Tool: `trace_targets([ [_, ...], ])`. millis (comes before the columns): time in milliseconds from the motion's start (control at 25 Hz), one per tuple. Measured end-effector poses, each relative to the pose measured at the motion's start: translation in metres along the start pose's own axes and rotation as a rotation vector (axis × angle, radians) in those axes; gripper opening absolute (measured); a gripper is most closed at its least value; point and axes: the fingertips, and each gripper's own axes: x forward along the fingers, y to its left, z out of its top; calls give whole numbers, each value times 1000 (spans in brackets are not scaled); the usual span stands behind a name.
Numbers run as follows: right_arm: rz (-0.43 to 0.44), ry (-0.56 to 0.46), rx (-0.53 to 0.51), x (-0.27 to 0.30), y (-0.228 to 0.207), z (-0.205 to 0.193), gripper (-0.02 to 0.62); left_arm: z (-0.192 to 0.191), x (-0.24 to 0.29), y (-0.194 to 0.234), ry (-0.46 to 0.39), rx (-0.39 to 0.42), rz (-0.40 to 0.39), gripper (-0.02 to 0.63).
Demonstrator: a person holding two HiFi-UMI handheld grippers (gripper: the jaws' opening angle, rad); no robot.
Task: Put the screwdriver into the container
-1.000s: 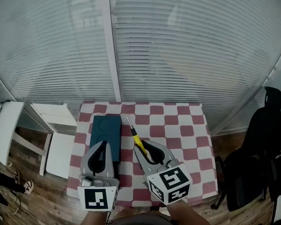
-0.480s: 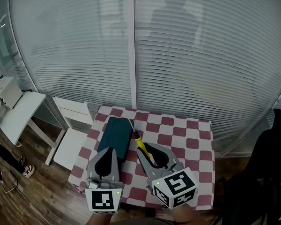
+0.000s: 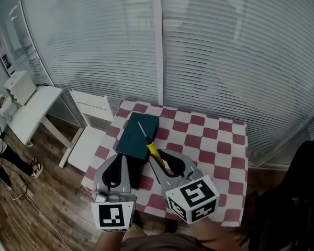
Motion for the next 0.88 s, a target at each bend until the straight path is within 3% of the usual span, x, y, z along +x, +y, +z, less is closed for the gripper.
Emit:
trace_targets([
  [280, -50, 34, -9, 25, 8, -16, 98, -12, 10, 21, -26, -18, -57, 0],
  [880, -335, 35, 18, 70, 62, -12, 98, -15, 16, 98, -115, -61, -324, 0],
])
